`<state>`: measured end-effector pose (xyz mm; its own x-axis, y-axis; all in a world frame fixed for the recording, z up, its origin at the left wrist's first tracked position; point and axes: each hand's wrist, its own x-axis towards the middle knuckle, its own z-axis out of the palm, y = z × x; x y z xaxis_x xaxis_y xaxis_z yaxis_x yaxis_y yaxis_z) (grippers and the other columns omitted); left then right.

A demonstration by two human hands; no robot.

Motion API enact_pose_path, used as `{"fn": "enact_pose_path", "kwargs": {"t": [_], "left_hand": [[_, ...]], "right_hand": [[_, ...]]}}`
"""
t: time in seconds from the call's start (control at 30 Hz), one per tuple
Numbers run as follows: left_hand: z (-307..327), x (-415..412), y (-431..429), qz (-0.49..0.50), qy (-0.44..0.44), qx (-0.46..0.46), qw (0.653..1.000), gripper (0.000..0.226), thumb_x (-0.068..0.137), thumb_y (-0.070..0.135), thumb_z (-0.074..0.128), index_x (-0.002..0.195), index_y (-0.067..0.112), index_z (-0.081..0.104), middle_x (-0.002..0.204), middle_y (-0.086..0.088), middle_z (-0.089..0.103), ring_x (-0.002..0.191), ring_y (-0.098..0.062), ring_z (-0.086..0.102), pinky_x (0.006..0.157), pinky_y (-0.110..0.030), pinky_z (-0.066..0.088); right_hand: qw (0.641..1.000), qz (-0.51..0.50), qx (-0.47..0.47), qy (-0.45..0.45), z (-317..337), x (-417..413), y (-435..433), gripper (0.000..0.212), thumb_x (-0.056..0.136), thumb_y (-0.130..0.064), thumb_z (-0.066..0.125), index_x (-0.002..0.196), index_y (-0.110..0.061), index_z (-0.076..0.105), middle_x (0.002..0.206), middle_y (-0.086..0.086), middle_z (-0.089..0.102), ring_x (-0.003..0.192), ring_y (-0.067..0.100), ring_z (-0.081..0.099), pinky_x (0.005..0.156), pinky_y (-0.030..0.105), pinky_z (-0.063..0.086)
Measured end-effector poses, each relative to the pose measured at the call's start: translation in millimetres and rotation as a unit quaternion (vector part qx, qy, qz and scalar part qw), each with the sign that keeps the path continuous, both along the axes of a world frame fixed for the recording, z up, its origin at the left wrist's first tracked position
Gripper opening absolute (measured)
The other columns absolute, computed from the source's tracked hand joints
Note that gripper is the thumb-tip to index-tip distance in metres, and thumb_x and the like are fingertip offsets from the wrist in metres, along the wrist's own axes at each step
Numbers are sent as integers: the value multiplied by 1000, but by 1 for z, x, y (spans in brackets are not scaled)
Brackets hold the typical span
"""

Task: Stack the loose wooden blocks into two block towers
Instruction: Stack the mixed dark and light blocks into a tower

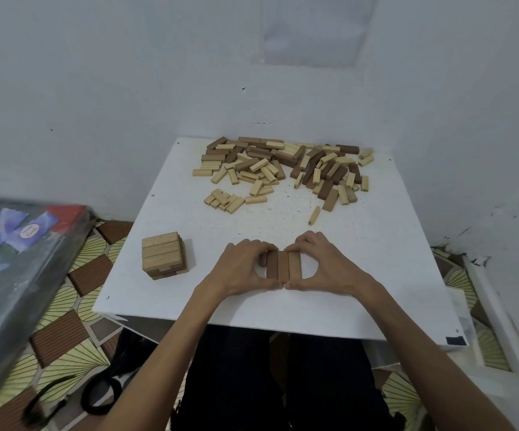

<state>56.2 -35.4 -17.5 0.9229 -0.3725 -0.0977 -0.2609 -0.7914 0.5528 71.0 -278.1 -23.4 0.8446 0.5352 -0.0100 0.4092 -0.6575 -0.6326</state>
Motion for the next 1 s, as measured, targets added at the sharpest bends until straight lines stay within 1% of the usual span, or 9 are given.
{"fn": "enact_pose_path", "kwargs": {"t": [0.07,0.13,0.27,0.47,0.57,0.67,0.77,0.9,1.0], "left_hand": [[0,1,1,-6,-2,-2,1000,85,60,81,63,133,37,59,101,17,61,97,-10,54,91,-43,45],[-2,1,2,-6,-6,-11,1000,85,60,82,62,133,38,60,98,17,61,95,-10,55,89,-43,46],[-1,1,2,-5,-7,-15,1000,85,59,82,62,132,39,60,96,18,61,94,-10,55,89,-43,45],[0,1,2,-18,-7,-2,1000,80,62,80,63,131,39,60,95,19,58,94,-9,54,89,-42,45],[1,1,3,-27,-20,3,999,78,64,80,67,131,39,61,94,21,53,92,-6,49,86,-38,42],[3,-1,6,-25,-57,11,998,82,61,84,64,129,37,64,98,17,48,93,-6,40,81,-35,35],[7,-1,11,-12,-94,-15,995,78,61,80,69,126,36,66,113,15,46,103,-7,37,86,-36,36],[20,2,24,-23,-89,-58,994,72,64,70,75,125,32,66,128,16,58,121,-8,48,102,-43,41],[38,4,33,-31,-87,-82,992,71,67,61,83,128,28,66,129,14,64,121,-5,55,105,-37,43]], "right_hand": [[1000,-1,1,-3,0,-1,0,73,71,-63,83,133,-35,57,120,-20,43,118,1,39,101,29,38],[1000,-6,4,0,0,-2,-1,75,70,-65,82,134,-35,57,120,-20,44,118,0,39,103,32,39],[1000,-12,10,8,0,-4,-2,81,66,-67,84,136,-36,57,120,-20,47,118,-1,41,103,30,39],[1000,-13,17,-14,-3,-8,0,71,71,-66,82,130,-35,58,118,-19,47,117,1,42,102,38,42],[1000,-11,14,-20,-2,-9,0,69,72,-63,82,130,-35,58,119,-16,47,117,3,40,102,42,41],[999,-1,-1,-34,5,-8,2,69,72,-64,82,130,-35,58,120,-16,47,117,6,40,104,42,39],[999,5,7,-48,15,-2,6,68,70,-62,84,128,-37,59,122,-15,46,119,7,40,104,45,38],[998,33,22,-55,31,6,16,70,69,-68,79,128,-36,59,131,-15,49,126,11,43,105,50,41],[996,52,40,-61,46,9,25,70,71,-65,81,127,-31,59,131,-14,54,124,10,49,104,46,44]]}}
